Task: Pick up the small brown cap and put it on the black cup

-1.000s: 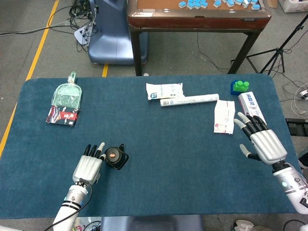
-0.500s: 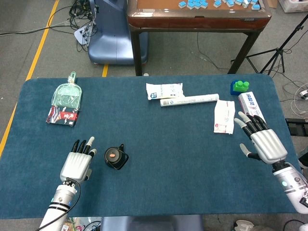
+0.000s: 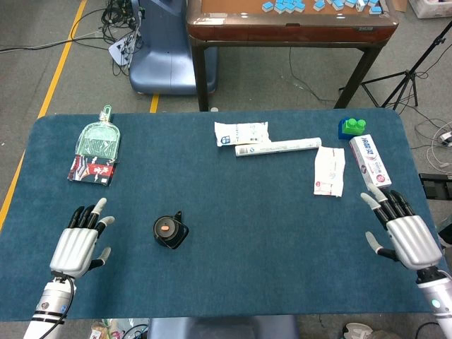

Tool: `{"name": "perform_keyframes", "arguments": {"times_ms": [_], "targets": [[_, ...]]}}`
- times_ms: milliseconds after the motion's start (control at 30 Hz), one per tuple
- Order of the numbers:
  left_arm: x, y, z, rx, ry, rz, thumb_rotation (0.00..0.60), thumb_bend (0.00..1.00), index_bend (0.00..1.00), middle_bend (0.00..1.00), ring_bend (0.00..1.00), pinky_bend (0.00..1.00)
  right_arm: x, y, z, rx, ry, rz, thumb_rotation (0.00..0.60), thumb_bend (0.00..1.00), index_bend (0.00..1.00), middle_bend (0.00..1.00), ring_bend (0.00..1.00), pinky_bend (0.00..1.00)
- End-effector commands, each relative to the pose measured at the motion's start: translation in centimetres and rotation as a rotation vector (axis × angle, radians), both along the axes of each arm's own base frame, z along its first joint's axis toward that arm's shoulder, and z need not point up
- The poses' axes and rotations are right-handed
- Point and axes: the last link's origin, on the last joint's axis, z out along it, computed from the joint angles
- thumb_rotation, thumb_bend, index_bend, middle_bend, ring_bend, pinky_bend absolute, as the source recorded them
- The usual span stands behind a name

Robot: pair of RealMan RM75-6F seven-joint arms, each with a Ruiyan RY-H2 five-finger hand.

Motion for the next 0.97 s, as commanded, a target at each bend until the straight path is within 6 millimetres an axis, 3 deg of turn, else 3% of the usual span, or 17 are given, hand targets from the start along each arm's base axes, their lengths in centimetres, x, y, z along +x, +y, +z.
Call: {"name": "perform_keyframes", "arguments": {"times_ms": [33, 200, 467, 967], "targets": [[-3.1, -1.1, 0.7, 0.014, -0.023, -0.006, 0.6, 0.32, 0.24, 0.0, 0.0, 0.0, -1.0, 1.7, -0.8, 0.011, -0.031, -0.02, 0.6, 0.43, 0.01, 0.0, 0.0, 0.0], [-5.8, -1.8, 0.5, 0.019, -0.02, -0.004, 0.6, 0.32, 0.24, 0.0, 0.0, 0.0, -2.6, 3.2, -2.0, 0.003, -0.029, -0.061, 0.6, 0.43, 0.01, 0.0, 0.0, 0.0], [-8.2, -3.0, -0.4, 0.042, -0.035, -0.006, 0.6, 0.32, 0.24, 0.0, 0.0, 0.0, -4.0, 4.7, -2.8, -0.032, -0.001, -0.078, 0.6, 0.43, 0.01, 0.0, 0.0, 0.0], [-8.1, -3.2, -0.7, 0.057, -0.027, -0.02, 0.6, 0.32, 0.24, 0.0, 0.0, 0.0, -4.2, 5.5, -2.8, -0.028, 0.023, -0.09, 0.6, 0.43, 0.01, 0.0, 0.0, 0.0]]}}
